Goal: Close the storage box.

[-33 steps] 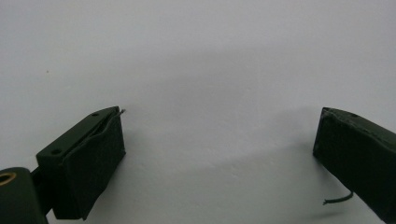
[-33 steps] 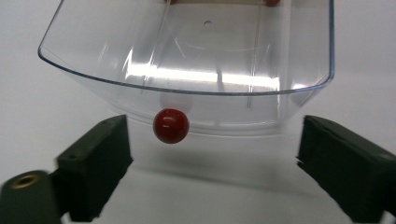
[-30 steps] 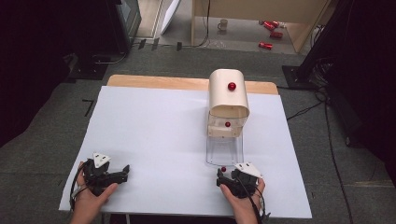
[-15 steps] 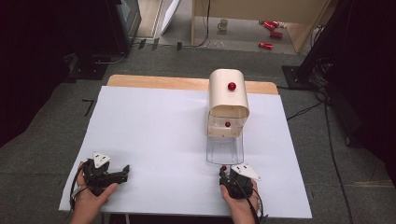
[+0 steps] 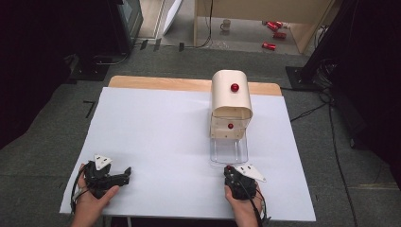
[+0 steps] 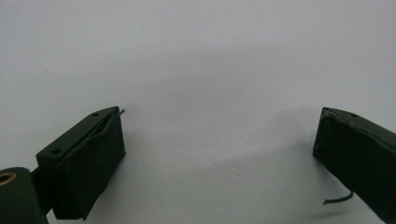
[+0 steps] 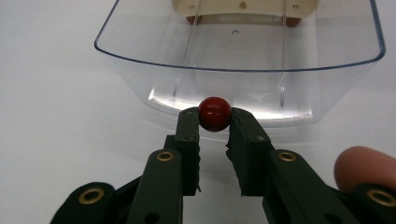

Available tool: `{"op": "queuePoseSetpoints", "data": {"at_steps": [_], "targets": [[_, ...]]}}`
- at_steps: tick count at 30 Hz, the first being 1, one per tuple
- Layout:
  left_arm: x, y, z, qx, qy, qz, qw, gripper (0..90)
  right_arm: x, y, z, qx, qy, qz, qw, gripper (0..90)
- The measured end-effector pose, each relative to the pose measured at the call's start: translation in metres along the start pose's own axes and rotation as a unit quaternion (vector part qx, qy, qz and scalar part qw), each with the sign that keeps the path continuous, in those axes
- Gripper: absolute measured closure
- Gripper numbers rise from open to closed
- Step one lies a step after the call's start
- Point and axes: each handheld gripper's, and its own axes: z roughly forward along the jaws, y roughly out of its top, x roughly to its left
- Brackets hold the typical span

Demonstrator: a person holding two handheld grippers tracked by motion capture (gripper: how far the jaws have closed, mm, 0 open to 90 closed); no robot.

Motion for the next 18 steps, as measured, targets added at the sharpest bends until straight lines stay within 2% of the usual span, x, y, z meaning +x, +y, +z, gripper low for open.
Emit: {"op": "queuePoseSetpoints", "data": {"at_steps": [6, 12, 18], "targets": [[0.000, 0.000, 0.000, 0.000, 0.000, 0.000, 1.0000, 2.0, 0.000, 0.008, 0.001, -0.004, -0.001, -0.004, 1.0000, 75.1], [0.000, 0.000, 0.000, 0.000, 0.000, 0.000, 1.0000, 2.0, -0.005, 0.025, 0.008, -0.003, 0.007, -0.002, 1.0000, 75.0], [0.000, 0.000, 0.000, 0.000, 0.000, 0.000, 1.0000, 2.0, -0.006, 0.033, 0.015, -0.002, 0.008, -0.002, 1.0000, 75.1]]}}
